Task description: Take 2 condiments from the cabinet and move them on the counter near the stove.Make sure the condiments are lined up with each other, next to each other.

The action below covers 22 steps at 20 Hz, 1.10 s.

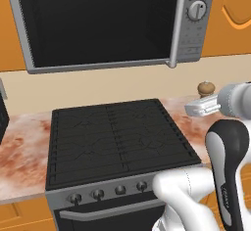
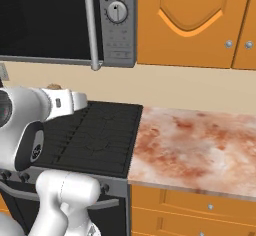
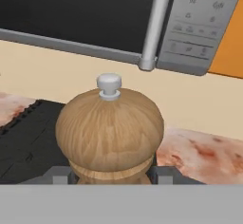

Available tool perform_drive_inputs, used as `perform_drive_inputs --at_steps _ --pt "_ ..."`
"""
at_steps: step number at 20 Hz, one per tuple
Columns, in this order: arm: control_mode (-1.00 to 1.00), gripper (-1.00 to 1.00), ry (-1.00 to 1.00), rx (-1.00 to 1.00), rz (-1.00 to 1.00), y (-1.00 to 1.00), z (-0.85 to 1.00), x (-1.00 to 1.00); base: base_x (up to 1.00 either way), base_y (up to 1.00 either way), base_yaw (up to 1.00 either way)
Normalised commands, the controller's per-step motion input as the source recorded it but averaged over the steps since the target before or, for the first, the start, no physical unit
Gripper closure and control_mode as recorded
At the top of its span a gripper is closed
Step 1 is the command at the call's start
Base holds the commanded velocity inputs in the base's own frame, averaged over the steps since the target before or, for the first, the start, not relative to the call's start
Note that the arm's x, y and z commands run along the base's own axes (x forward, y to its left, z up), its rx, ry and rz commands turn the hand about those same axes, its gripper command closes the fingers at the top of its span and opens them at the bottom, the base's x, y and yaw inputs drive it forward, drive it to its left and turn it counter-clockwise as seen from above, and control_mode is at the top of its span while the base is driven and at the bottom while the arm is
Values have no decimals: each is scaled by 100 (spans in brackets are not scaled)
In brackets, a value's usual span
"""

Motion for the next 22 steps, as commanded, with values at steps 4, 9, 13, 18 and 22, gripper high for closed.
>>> perform_drive_inputs --at_steps 4,9,13,18,22 --pt "-100 100 20 -5 16 -36 -65 12 0 0 0" --pt "-100 100 9 -1 23 -53 -56 29 0 0 0" --pt "-100 100 5 0 22 -49 -45 57 0 0 0" --pt "-100 100 0 -2 25 -51 -57 40 0 0 0" --pt "-100 100 0 2 21 -23 -54 25 0 0 0"
